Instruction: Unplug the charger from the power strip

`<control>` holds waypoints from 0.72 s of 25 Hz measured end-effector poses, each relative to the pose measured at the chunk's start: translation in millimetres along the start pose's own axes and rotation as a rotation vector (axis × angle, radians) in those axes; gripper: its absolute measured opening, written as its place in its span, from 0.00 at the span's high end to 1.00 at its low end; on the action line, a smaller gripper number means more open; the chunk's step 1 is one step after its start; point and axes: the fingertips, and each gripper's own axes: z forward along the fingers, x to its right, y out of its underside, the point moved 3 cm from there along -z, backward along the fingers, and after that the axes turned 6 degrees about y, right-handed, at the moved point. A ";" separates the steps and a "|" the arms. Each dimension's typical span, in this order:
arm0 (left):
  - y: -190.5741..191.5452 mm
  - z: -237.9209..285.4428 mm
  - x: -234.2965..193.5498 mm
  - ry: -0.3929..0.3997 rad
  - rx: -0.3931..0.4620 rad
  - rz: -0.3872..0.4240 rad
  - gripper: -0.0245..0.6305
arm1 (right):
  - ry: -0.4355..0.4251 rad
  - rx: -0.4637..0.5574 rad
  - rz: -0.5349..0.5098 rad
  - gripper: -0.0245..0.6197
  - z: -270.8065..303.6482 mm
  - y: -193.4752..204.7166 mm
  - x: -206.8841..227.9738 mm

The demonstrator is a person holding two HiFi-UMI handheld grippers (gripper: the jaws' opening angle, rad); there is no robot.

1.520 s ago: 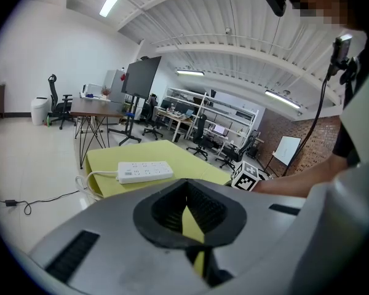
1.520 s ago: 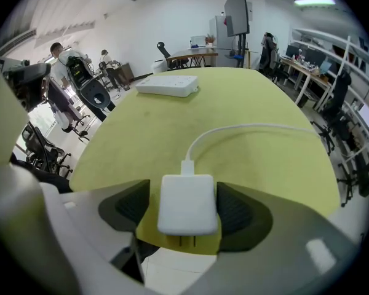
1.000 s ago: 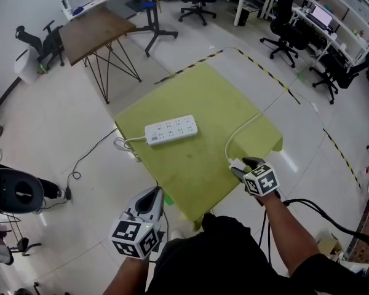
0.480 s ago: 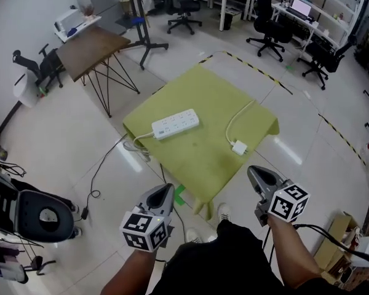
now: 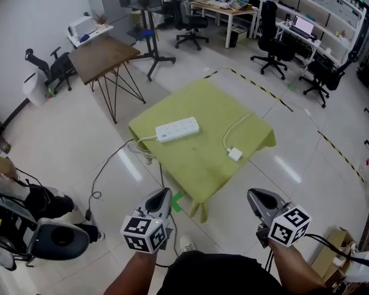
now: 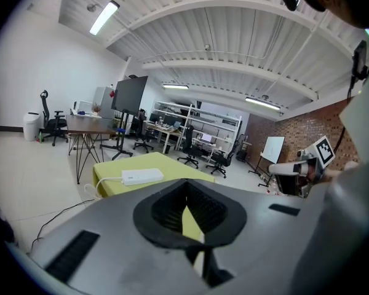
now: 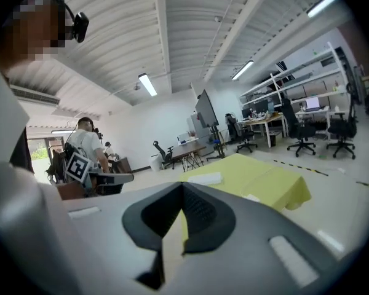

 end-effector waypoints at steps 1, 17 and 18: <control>2.9 -4.0 4.3 -0.018 0.008 -0.007 0.95 | -0.008 -0.013 -0.024 0.96 -8.3 3.2 -3.3; 52.7 -46.4 149.5 -0.132 0.043 0.007 0.95 | -0.101 -0.028 -0.106 0.96 -161.5 65.9 12.8; 53.6 -47.8 155.4 -0.131 0.044 0.014 0.95 | -0.102 -0.026 -0.106 0.96 -165.9 68.9 14.4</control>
